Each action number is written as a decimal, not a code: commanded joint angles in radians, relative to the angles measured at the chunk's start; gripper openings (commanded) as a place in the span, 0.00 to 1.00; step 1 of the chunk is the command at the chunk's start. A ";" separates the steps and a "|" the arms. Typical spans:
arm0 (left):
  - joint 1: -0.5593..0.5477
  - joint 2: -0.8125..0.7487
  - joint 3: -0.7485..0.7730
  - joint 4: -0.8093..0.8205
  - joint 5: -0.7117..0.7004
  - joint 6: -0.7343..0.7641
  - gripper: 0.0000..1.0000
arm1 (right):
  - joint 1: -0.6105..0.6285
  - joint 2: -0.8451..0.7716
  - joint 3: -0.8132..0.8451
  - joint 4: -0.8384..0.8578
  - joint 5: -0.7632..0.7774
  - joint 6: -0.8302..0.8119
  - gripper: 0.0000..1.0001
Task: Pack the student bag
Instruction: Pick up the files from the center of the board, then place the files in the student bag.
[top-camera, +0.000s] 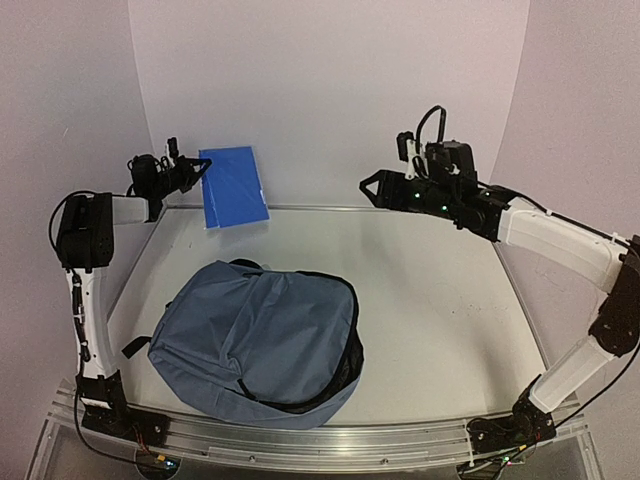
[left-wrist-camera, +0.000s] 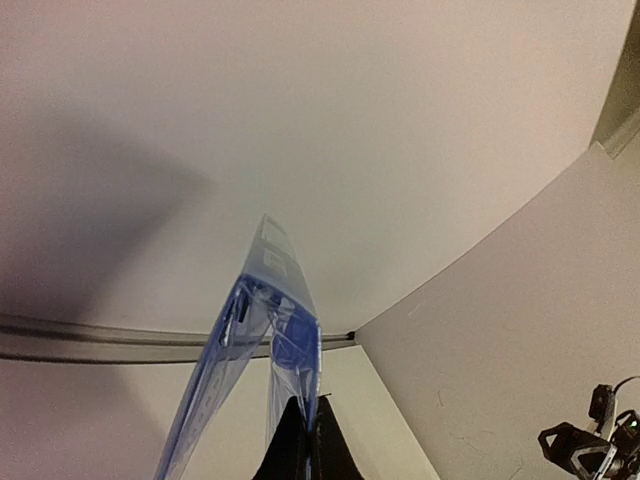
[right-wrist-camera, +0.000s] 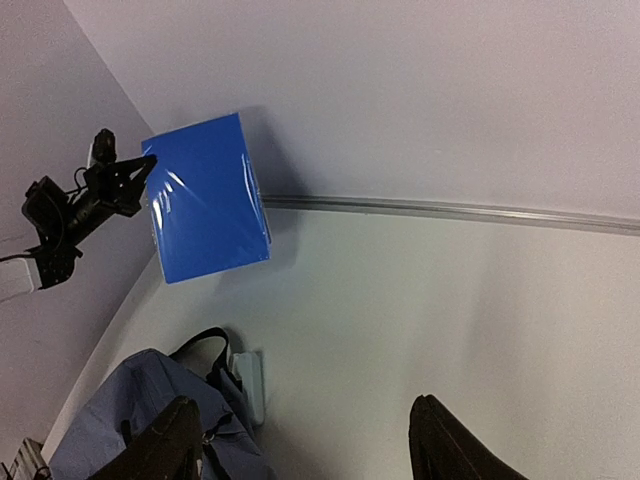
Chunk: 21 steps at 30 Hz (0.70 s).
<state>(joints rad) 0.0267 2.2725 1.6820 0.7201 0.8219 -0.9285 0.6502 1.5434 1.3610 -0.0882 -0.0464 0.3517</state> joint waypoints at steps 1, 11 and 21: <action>-0.071 -0.169 -0.044 0.060 0.056 0.074 0.00 | -0.002 -0.064 0.103 -0.077 -0.109 -0.104 0.67; -0.244 -0.452 -0.084 -0.175 0.127 0.278 0.00 | -0.002 -0.143 0.237 -0.185 -0.189 -0.120 0.84; -0.409 -0.688 -0.211 -0.569 0.219 0.524 0.00 | -0.001 -0.021 0.500 -0.512 -0.301 -0.203 0.98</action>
<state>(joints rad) -0.3315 1.6718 1.5170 0.3656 0.9938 -0.5645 0.6502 1.4640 1.7722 -0.4297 -0.2717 0.1988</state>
